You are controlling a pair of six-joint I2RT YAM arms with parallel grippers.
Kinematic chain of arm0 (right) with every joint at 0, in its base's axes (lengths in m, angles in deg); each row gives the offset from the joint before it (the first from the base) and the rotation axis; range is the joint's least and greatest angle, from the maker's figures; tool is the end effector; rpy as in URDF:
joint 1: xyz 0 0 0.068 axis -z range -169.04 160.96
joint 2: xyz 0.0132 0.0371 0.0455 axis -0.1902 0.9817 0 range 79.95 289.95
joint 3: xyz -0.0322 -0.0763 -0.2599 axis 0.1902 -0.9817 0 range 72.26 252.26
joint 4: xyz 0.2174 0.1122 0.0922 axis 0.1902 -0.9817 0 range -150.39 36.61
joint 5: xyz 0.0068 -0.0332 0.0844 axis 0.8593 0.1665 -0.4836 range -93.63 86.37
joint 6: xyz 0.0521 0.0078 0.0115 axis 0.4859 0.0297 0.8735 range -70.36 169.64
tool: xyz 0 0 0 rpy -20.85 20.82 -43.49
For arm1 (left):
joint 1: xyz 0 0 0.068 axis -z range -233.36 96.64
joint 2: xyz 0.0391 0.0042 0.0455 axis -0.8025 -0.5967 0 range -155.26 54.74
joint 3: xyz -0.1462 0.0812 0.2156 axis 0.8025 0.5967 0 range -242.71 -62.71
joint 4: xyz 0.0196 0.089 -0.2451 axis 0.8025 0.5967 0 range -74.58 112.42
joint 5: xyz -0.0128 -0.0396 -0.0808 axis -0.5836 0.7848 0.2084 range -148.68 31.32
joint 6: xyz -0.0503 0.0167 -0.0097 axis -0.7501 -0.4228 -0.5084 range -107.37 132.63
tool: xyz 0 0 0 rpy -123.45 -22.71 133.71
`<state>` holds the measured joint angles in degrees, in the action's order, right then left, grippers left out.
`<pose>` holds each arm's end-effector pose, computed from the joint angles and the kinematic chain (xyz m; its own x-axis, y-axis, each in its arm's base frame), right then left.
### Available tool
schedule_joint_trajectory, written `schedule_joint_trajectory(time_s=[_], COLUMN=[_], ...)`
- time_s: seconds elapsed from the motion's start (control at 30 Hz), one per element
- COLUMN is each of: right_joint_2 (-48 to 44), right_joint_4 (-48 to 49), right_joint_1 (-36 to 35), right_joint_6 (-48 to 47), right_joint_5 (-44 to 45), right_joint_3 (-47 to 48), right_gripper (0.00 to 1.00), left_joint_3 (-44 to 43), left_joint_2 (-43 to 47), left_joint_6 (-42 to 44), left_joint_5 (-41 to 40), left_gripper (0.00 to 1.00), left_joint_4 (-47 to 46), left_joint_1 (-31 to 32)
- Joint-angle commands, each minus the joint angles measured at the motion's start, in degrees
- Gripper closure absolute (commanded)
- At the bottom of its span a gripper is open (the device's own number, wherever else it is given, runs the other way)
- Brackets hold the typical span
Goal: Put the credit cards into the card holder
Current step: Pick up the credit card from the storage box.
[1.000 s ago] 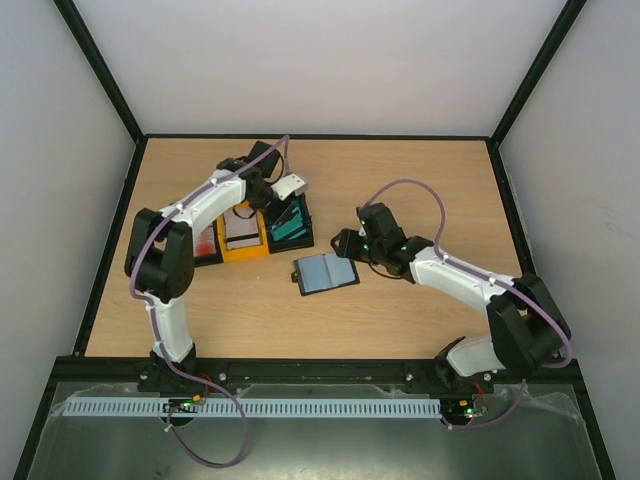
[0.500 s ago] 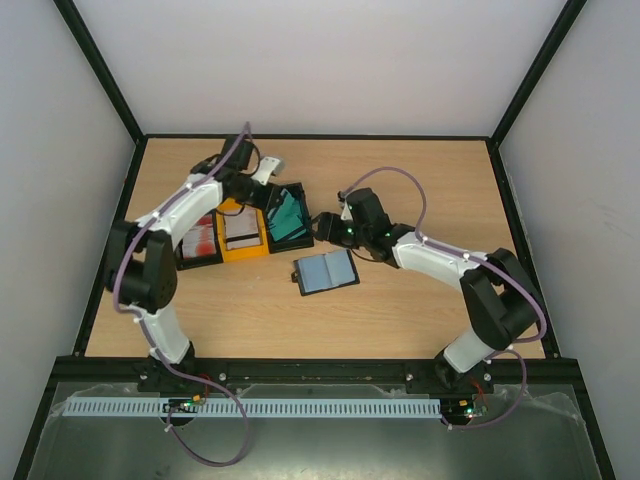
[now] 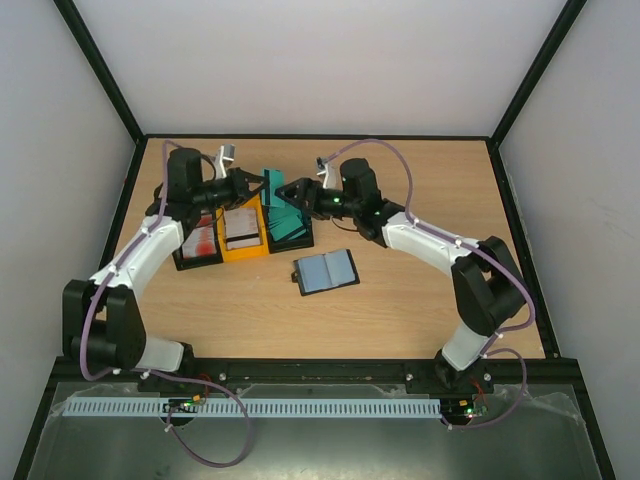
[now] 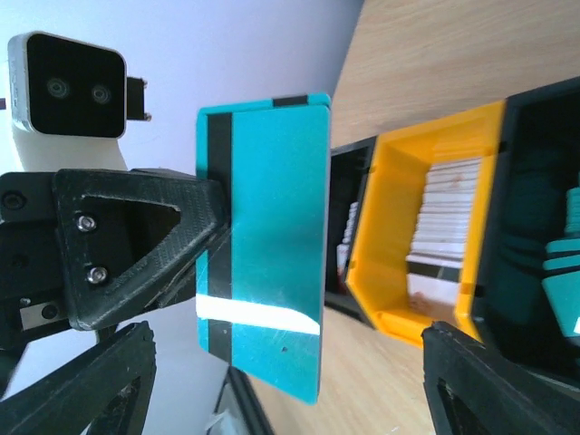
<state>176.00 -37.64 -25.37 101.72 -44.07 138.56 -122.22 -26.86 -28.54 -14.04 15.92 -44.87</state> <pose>0.2992 0.2488 0.2820 -0.8755 0.1012 -0.4726 -0.4351 0.2608 0.8618 0.3155 -0.0725 0.3000 -0.7776 -0.3574 -0.5173 0.3120 0.4950 -0.8110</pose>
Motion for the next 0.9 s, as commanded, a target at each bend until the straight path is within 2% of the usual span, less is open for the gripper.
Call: schedule_joint_trajectory(time_s=[0.0,0.1,0.27,0.33,0.53,0.67,0.87], right_joint_2=[1.7,2.7,2.7,2.7,2.9,2.4,1.3], right_joint_4=[4.7,3.6,7.9,9.3,12.5,14.1,18.3], right_joint_1=[0.2,0.2,0.2,0.2,0.3,0.4,0.8], right_joint_6=[3.6,4.1,7.4,8.9,12.2,13.9,17.7], right_joint_5=[-9.6,-10.9,-11.7,-11.0,-9.5,-8.4,-7.5], right_joint_3=[2.6,3.5,2.7,2.7,2.7,1.8,0.0], right_gripper=[0.23,0.33,0.63,0.72,0.85,0.88,0.94], left_joint_3=[3.7,4.8,5.6,6.1,6.6,6.9,7.1], left_joint_2=[2.7,3.2,3.8,3.9,4.5,5.0,6.2], left_joint_6=[-14.6,-17.7,-21.1,-22.1,-21.4,-19.9,-18.1], left_joint_5=[7.9,8.6,10.3,10.9,11.5,11.8,12.4], left_gripper=[0.94,0.93,0.89,0.89,0.83,0.79,0.79], left_joint_4=[-14.2,-17.5,-22.0,-23.3,-22.8,-21.6,-20.3], left_joint_1=[-0.8,-0.8,-0.8,-0.8,-1.0,-1.4,-1.7])
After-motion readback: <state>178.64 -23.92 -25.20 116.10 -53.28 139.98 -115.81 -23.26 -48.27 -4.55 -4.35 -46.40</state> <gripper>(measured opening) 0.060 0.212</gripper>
